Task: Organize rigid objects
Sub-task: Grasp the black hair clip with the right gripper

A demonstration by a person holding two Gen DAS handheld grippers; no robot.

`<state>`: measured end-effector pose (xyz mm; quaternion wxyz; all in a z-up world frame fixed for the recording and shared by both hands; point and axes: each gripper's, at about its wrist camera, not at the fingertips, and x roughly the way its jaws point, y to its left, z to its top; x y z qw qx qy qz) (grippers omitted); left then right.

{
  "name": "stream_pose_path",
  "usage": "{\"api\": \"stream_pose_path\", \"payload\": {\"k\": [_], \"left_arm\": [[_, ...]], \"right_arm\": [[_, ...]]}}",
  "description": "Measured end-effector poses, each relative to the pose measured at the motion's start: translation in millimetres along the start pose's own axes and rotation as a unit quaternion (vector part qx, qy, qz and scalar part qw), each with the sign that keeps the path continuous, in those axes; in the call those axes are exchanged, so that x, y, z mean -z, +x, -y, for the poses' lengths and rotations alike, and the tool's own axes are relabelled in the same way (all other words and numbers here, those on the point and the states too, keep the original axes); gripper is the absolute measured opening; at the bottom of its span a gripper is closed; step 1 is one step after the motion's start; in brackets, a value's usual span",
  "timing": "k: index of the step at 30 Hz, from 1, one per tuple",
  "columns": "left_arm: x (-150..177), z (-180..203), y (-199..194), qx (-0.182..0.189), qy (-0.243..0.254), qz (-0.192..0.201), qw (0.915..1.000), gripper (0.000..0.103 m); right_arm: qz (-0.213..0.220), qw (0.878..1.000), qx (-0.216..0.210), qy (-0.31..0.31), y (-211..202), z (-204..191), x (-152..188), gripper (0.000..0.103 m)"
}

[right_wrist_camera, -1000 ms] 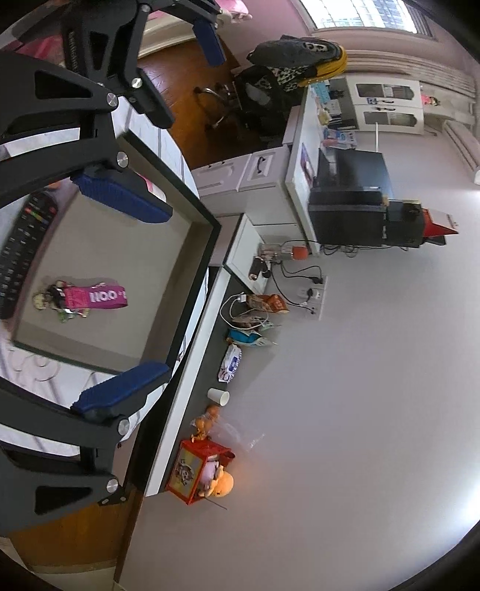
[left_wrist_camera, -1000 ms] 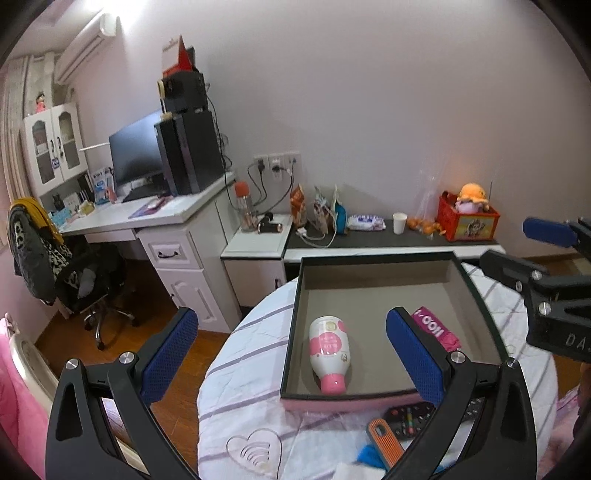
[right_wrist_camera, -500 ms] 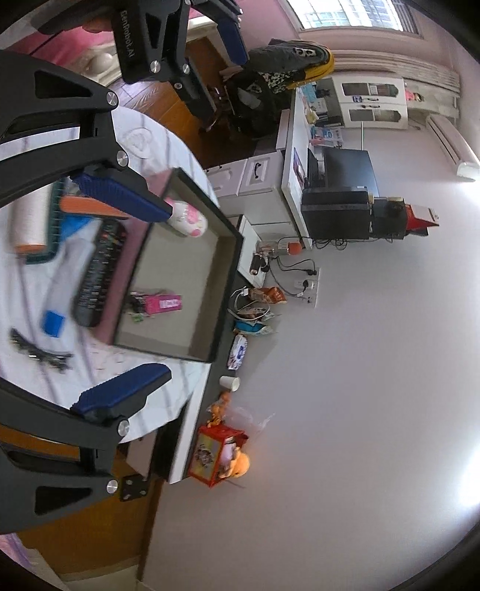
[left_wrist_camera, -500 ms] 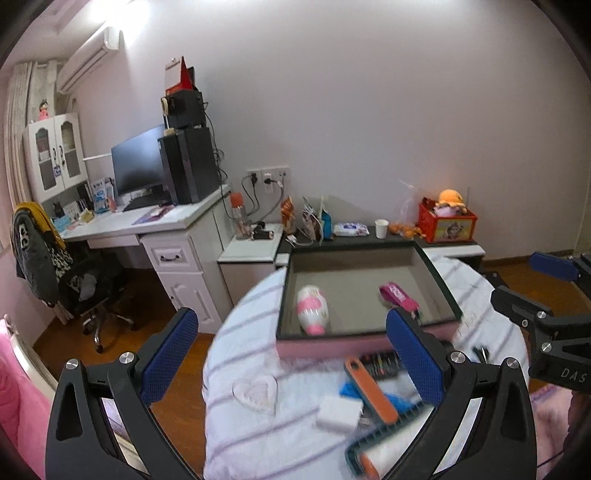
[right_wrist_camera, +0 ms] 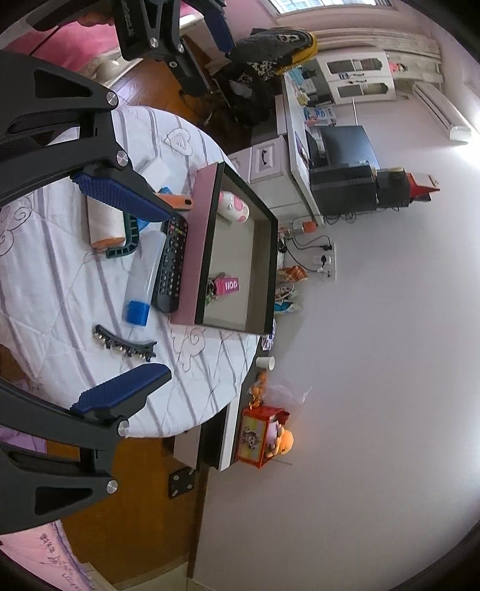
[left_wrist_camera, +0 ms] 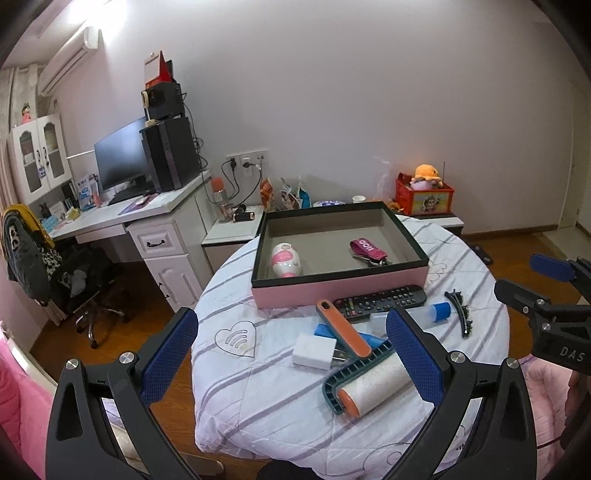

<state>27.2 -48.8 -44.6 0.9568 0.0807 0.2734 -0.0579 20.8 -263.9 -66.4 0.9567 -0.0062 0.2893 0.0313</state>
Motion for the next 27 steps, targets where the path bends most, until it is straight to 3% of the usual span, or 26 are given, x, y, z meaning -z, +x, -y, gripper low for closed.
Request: {"api": "stream_pose_path", "payload": {"k": [9, 19, 27], "left_arm": [[8, 15, 17, 0.013, 0.011, -0.020, 0.9997, 0.103], [19, 31, 65, 0.021, 0.022, -0.069, 0.9972, 0.103], [21, 47, 100, 0.025, 0.043, -0.097, 0.9940, 0.103]], "right_arm": [[-0.026, 0.999, 0.020, 0.011, 17, 10, 20, 0.080], [-0.084, 0.994, 0.042, 0.057, 74, 44, 48, 0.080], [-0.107, 0.990, 0.060, 0.071, 114, 61, 58, 0.080]]}}
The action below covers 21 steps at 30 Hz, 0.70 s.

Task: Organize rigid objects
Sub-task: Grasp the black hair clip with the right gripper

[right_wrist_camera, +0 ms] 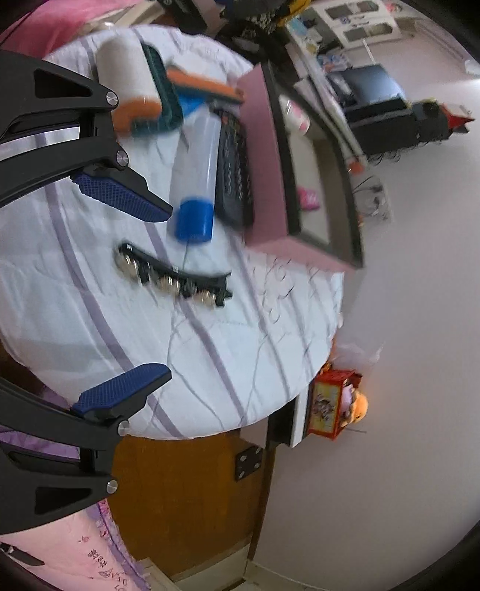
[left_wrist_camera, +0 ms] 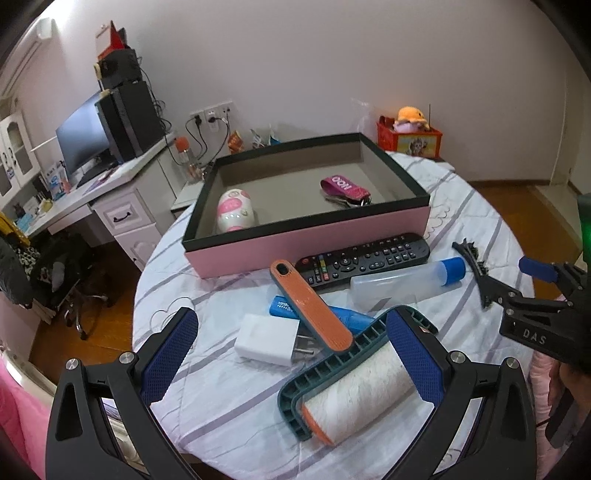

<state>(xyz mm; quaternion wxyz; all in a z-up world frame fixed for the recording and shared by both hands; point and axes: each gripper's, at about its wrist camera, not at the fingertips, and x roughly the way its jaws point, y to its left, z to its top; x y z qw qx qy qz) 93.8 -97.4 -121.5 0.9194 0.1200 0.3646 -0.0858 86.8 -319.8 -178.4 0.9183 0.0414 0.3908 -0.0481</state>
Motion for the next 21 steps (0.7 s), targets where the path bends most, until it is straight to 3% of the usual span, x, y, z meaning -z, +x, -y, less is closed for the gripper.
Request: {"api": "stream_pose_path", "payload": {"k": [10, 15, 17, 21], "left_arm": [[-5, 4, 22, 0.002, 0.007, -0.015, 0.9999, 0.103], [-5, 3, 23, 0.004, 0.005, -0.015, 0.9999, 0.103], [-6, 2, 23, 0.005, 0.004, -0.014, 0.9999, 0.103], [-6, 0, 19, 0.010, 0.000, -0.009, 0.9999, 0.103]], "right_arm": [[-0.017, 1.000, -0.004, -0.019, 32, -5, -4, 0.079], [-0.016, 1.000, -0.013, -0.021, 30, 0, -8, 0.030], [-0.017, 0.999, -0.012, -0.026, 28, 1, -9, 0.018], [-0.016, 0.999, -0.025, -0.029, 22, -2, -7, 0.018]]}}
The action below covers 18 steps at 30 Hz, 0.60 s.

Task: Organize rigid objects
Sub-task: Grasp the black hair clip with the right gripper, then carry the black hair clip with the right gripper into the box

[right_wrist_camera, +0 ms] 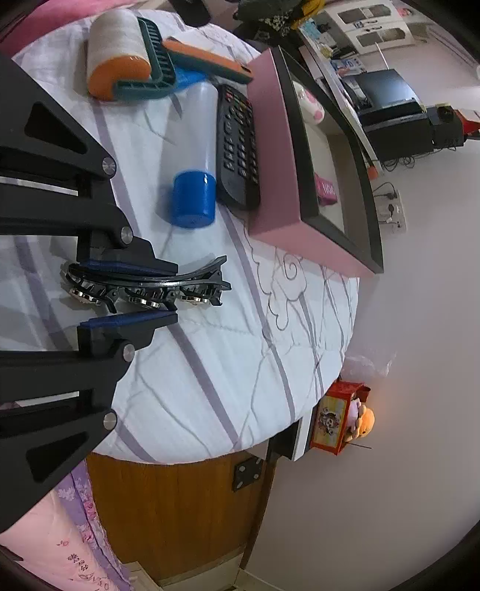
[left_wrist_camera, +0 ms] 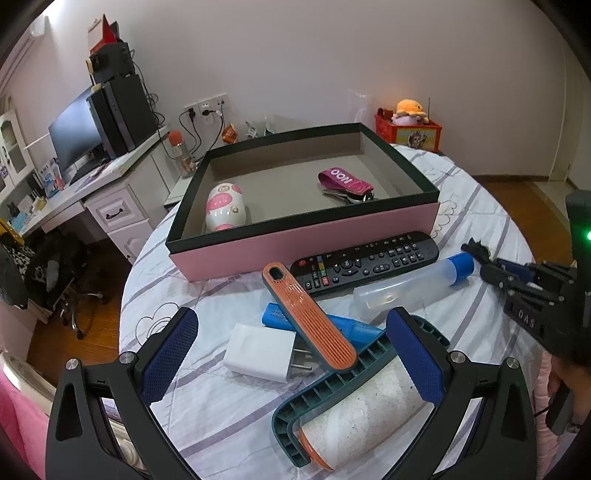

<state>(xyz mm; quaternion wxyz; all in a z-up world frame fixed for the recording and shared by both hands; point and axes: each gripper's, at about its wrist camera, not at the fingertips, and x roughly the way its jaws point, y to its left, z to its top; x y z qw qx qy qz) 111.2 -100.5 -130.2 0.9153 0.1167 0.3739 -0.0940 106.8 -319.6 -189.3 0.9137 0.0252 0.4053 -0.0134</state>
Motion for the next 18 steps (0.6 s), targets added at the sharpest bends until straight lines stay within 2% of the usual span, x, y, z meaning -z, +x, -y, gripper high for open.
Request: {"api": "stream_pose_path", "payload": {"k": [10, 18], "left_arm": [[-4, -9, -23, 0.006, -0.012, 0.027, 0.9996, 0.103], [-25, -27, -51, -0.001, -0.028, 0.072, 0.9970, 0.103]], "right_arm": [[0.042, 0.999, -0.008, -0.022, -41, -22, -9, 0.018], [0.103, 0.992, -0.028, -0.067, -85, -63, -43, 0.018]]}}
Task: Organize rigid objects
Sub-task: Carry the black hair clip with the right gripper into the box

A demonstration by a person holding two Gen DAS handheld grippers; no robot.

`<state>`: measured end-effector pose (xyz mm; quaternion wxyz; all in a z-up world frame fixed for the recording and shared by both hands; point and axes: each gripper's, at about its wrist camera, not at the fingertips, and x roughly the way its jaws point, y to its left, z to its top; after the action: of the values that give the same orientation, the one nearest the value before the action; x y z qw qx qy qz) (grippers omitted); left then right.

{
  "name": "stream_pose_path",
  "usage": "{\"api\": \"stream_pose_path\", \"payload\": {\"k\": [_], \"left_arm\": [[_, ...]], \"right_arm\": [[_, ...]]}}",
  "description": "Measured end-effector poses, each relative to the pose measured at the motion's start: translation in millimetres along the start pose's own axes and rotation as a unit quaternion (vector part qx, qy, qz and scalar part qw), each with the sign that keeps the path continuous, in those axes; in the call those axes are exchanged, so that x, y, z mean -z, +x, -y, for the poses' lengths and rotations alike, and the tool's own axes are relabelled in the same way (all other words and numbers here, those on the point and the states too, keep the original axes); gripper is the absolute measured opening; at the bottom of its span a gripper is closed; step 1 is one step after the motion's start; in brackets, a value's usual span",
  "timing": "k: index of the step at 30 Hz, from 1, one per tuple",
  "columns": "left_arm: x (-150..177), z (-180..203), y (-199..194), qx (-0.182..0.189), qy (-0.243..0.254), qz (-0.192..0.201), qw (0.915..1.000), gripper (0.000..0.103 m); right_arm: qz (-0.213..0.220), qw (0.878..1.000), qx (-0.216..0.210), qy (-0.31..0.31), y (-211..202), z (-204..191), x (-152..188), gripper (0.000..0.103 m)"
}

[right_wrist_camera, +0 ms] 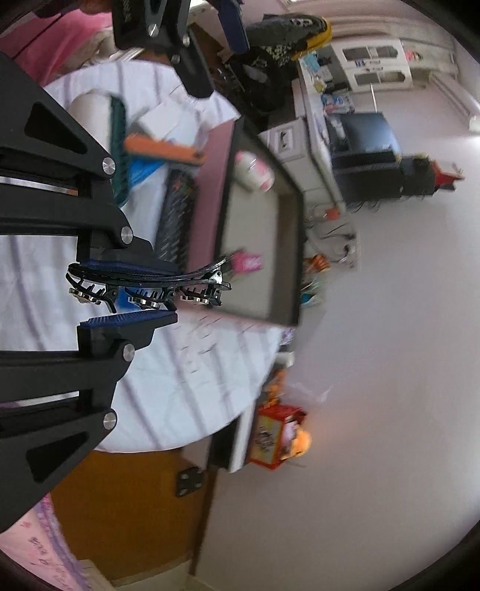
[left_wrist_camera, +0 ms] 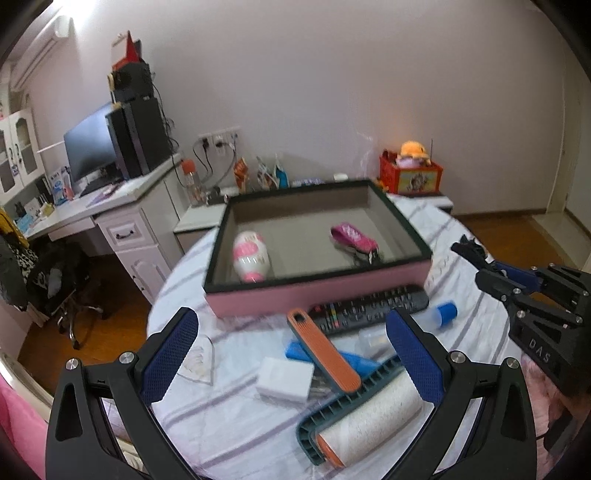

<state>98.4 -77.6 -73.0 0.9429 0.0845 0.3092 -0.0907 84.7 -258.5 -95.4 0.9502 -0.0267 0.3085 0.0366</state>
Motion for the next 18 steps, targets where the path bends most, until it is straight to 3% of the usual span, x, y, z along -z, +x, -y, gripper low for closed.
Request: {"api": "stream_pose_path", "payload": {"k": [7, 18], "left_arm": [[-29, -23, -11, -0.018, -0.016, 0.038, 0.9990, 0.103], [-69, -62, 18, -0.061, -0.039, 0.058, 0.9957, 0.103]], "right_arm": [[0.033, 0.998, -0.030, -0.042, 0, -39, -42, 0.018], [0.046, 0.994, -0.051, -0.084, 46, -64, -100, 0.019]]}}
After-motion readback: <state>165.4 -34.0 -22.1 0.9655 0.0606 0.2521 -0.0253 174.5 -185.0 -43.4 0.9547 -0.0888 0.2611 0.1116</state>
